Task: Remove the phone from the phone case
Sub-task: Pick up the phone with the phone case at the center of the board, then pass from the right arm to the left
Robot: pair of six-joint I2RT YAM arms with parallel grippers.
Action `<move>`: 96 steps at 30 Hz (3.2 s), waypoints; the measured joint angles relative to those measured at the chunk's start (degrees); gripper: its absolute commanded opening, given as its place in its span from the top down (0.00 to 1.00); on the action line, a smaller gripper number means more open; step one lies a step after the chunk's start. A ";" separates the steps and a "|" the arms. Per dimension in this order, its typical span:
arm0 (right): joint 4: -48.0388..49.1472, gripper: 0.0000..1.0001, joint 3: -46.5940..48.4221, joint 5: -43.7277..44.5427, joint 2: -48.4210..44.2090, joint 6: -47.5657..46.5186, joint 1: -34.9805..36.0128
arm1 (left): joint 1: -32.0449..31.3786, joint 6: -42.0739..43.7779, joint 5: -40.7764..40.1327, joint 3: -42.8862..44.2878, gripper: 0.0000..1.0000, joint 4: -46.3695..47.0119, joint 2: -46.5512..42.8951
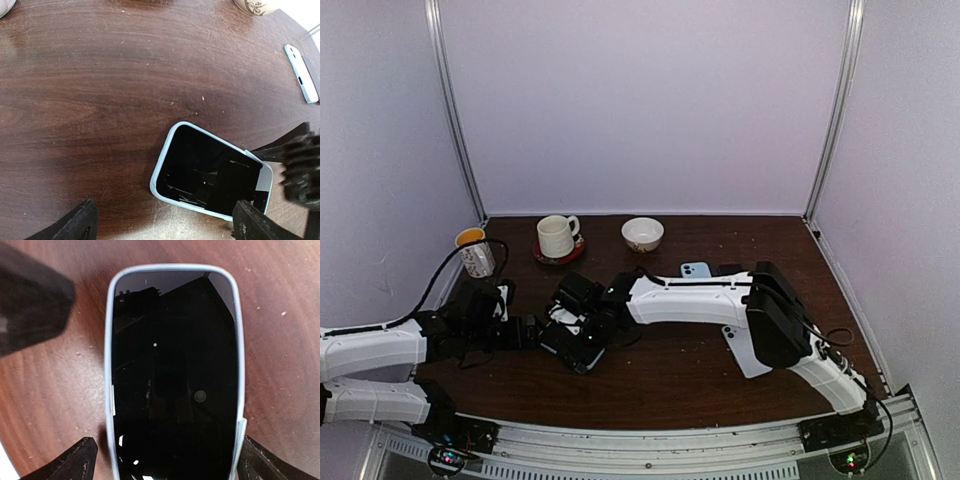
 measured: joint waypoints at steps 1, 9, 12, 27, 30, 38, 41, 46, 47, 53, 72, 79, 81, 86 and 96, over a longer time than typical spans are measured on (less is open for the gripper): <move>0.20 0.00 0.02 0.17 0.35 0.00 0.20 | 0.02 0.00 0.13 0.00 0.02 -0.04 0.00; 0.46 0.00 1.29 2.58 1.42 -0.02 0.57 | 0.00 0.02 0.20 0.00 0.02 -0.57 -0.94; 0.52 0.06 1.29 3.32 1.49 -0.02 0.59 | 0.02 0.02 0.20 0.02 0.02 -0.85 -1.40; 3.52 0.44 -1.66 3.28 0.15 -0.24 0.66 | 0.02 0.59 1.53 2.21 0.03 -6.14 -4.55; 6.56 0.46 -6.21 3.28 -2.16 -0.63 0.66 | 0.02 0.76 1.73 3.89 0.03 -8.31 -5.18; 10.27 0.52 -22.38 4.04 -12.55 -0.94 0.66 | 0.02 1.46 4.24 9.86 0.04 -14.47 -6.45; 11.32 0.53 -27.39 4.87 -16.65 -1.11 0.66 | 0.09 2.23 6.99 12.63 0.04 -16.41 -6.56; 13.22 0.54 -32.83 6.84 -23.15 -1.77 0.66 | 0.13 4.24 11.13 17.49 0.04 -19.06 -6.49; 13.68 0.54 -33.62 7.39 -24.46 -1.99 0.66 | 0.15 4.66 11.93 18.56 0.04 -19.76 -6.49; 16.02 0.55 -38.45 10.21 -31.95 -3.13 0.66 | 0.17 6.23 16.11 23.91 0.13 -22.40 -5.55; 21.64 0.54 -49.64 15.58 -52.72 -11.72 0.94 | 0.24 6.12 33.90 32.20 0.24 -21.94 0.00; 24.79 0.54 -50.75 15.56 -56.02 -13.07 2.12 | 0.09 1.86 43.08 30.97 0.27 -11.67 2.23; 25.22 0.54 -50.75 15.50 -56.02 -13.27 2.64 | -0.37 0.70 44.41 30.56 0.30 -9.05 2.60; 25.59 0.54 -50.75 15.17 -56.02 -14.32 3.85 | -1.75 -1.22 45.88 30.16 0.39 -5.16 3.89; 26.01 0.54 -50.60 15.17 -55.93 -14.62 4.59 | -2.97 -2.84 45.94 28.83 0.66 -2.21 5.31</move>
